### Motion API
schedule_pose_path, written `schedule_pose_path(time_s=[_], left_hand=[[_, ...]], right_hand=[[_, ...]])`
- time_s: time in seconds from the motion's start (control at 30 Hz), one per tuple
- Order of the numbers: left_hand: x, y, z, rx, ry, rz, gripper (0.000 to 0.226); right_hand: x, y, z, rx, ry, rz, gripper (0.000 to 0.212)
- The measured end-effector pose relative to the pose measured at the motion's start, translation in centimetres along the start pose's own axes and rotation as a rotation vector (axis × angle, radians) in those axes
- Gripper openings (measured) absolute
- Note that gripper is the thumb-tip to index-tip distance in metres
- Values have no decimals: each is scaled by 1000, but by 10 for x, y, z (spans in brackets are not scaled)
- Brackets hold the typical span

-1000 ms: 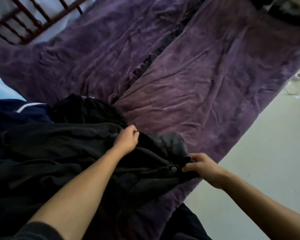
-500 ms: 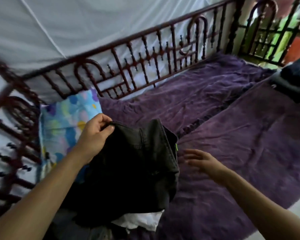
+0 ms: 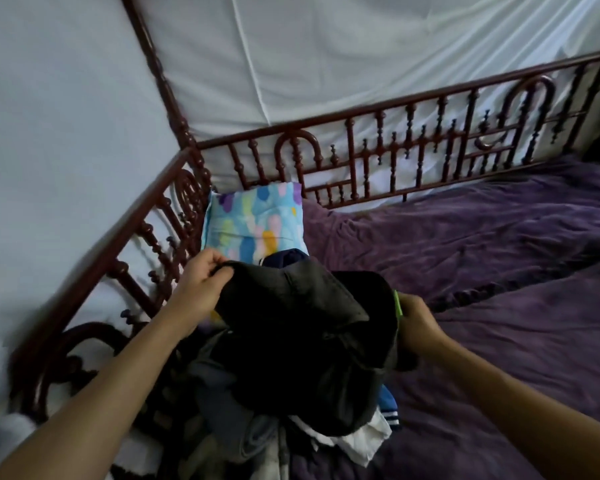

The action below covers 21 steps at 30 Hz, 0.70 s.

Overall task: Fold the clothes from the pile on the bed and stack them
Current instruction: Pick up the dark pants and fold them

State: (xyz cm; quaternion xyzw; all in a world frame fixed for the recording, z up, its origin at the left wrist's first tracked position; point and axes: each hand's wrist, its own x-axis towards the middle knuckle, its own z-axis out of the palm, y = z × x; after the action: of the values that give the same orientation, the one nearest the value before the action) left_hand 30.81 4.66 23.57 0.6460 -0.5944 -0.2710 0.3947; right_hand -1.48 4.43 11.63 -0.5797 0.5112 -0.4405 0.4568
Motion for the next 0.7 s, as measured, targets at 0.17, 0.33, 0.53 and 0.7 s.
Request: schedule_pose_path(time_s=[0.17, 0.33, 0.53, 0.7], left_hand=[[5, 24, 11, -102, -222, -40, 28], [26, 72, 28, 99, -512, 76, 21], [68, 133, 35, -232, 28, 328, 14], [84, 176, 34, 49, 329, 697, 15]], right_hand=[[33, -67, -88, -71, 251, -131, 41], [41, -154, -132, -224, 258, -388, 21], [31, -247, -160, -528, 410, -539, 21], [3, -294, -190, -1017, 356, -561, 37]])
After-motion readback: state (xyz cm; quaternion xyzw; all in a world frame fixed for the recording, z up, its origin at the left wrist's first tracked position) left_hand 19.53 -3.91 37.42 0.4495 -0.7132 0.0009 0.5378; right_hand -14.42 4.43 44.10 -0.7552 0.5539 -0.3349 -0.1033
